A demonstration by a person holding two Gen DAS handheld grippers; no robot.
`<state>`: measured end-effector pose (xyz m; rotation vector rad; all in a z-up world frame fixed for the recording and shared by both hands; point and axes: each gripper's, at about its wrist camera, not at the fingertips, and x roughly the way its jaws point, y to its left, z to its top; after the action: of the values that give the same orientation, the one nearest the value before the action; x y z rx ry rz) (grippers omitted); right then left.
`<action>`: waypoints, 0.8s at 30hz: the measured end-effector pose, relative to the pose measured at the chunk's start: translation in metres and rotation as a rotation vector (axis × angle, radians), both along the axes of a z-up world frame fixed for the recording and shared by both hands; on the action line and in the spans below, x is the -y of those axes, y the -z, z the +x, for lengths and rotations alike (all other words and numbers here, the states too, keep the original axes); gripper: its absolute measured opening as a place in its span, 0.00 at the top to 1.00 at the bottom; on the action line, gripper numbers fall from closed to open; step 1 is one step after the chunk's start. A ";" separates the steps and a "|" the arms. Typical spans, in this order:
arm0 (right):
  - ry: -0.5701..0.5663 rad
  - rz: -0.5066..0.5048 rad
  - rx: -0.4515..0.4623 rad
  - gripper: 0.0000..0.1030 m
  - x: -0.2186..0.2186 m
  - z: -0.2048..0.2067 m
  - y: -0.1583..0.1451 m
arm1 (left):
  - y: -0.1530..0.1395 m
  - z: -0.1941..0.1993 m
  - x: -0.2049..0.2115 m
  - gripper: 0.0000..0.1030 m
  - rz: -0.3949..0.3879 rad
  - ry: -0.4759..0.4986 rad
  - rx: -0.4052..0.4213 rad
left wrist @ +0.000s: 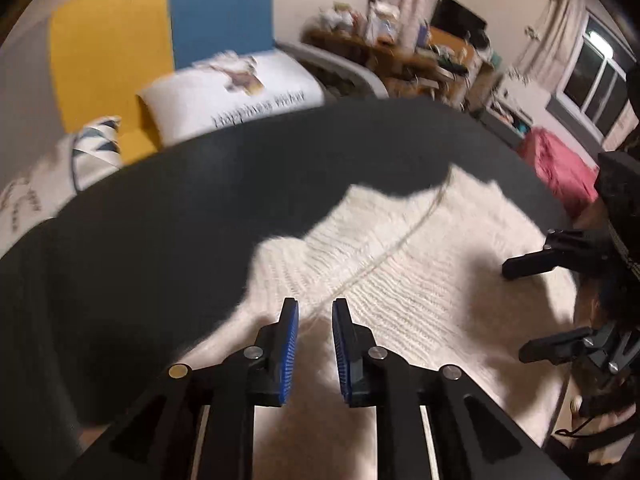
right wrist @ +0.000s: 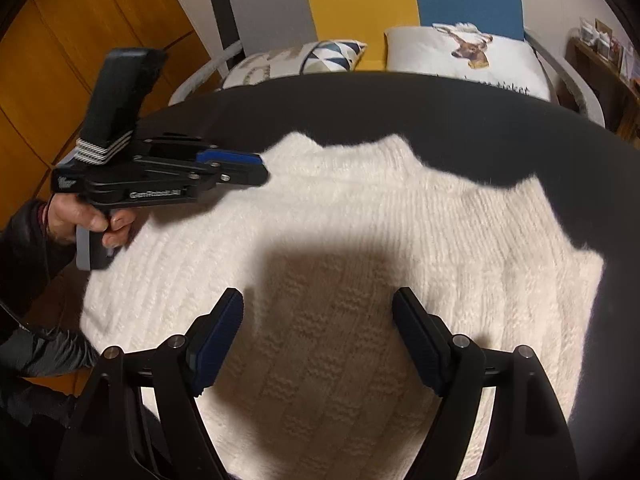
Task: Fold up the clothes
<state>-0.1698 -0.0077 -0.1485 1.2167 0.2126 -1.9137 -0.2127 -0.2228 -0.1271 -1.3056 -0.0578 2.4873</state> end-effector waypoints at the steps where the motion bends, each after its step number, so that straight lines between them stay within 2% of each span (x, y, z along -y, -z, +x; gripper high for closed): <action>1: -0.011 -0.003 -0.006 0.22 0.003 0.000 -0.003 | -0.006 0.010 0.002 0.84 0.027 0.001 -0.024; 4: -0.043 0.021 -0.015 0.22 0.018 -0.005 -0.006 | -0.007 0.033 -0.002 0.84 0.007 0.034 -0.052; 6: -0.045 0.064 -0.016 0.22 0.027 -0.011 -0.001 | 0.005 0.038 -0.004 0.84 -0.051 0.021 -0.028; 7: -0.036 0.101 -0.021 0.22 0.032 -0.015 0.004 | 0.014 0.037 -0.002 0.80 -0.083 -0.005 -0.004; 9: -0.008 0.159 -0.027 0.22 0.039 -0.024 0.013 | 0.025 0.034 0.011 0.77 -0.035 -0.071 0.023; 11: 0.044 0.170 -0.025 0.22 0.040 -0.031 0.017 | 0.025 0.029 0.024 0.76 0.029 -0.138 0.035; 13: 0.076 0.170 -0.031 0.22 0.040 -0.035 0.018 | 0.022 0.028 0.033 0.79 0.051 -0.194 0.025; 14: 0.085 0.168 -0.041 0.22 0.038 -0.034 0.017 | 0.017 0.030 0.034 0.81 0.060 -0.206 0.008; 17: 0.103 0.138 -0.065 0.22 0.027 -0.028 0.007 | 0.001 0.045 0.033 0.79 0.147 -0.176 -0.044; 21: 0.133 0.056 -0.009 0.22 -0.018 -0.021 -0.007 | 0.018 0.049 0.024 0.79 -0.008 -0.172 0.008; 24: 0.172 0.007 0.048 0.22 -0.060 -0.017 -0.014 | 0.029 0.041 0.037 0.76 -0.003 -0.201 0.010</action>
<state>-0.1868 0.0522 -0.1342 1.3203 0.0924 -2.0293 -0.1713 -0.2600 -0.1556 -1.3753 -0.1972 2.6468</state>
